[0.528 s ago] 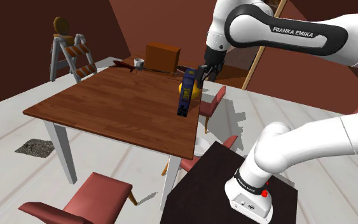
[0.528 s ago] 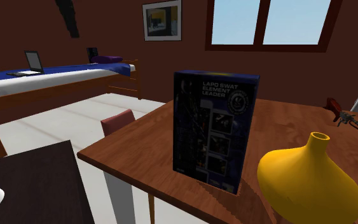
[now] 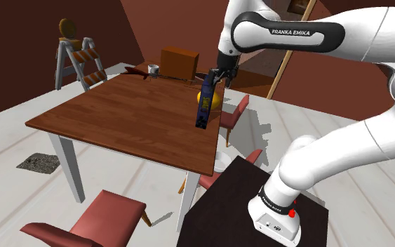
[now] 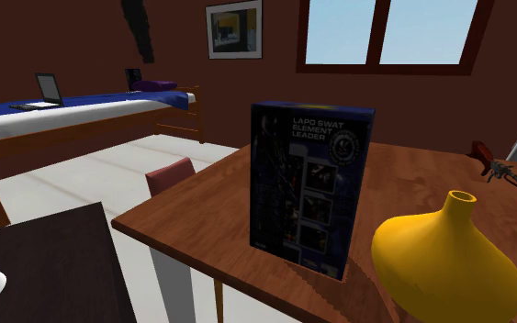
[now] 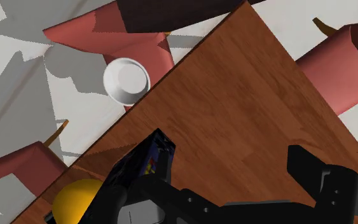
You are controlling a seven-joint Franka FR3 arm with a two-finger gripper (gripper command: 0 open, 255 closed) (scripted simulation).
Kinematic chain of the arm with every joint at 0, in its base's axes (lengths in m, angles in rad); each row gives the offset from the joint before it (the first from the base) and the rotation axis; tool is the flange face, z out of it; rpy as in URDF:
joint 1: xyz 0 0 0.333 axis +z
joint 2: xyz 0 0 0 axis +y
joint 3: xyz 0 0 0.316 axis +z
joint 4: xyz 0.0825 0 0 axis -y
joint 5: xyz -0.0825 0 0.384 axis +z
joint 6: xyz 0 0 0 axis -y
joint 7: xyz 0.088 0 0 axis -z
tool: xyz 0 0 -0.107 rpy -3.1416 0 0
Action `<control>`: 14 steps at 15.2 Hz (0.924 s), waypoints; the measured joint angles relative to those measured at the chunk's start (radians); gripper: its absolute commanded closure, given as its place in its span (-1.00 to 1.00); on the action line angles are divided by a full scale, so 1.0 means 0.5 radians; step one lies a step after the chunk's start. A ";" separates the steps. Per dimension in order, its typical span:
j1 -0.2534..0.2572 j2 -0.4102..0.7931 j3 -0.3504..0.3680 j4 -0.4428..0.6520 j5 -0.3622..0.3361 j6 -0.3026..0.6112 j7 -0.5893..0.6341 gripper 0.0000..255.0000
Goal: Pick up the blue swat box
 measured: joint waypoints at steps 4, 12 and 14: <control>-0.076 0.251 -0.065 0.152 -0.036 0.135 0.038 -1.00; -0.203 0.759 -0.200 0.548 -0.053 0.319 0.100 -1.00; -0.233 0.878 -0.234 0.650 -0.045 0.356 0.111 -1.00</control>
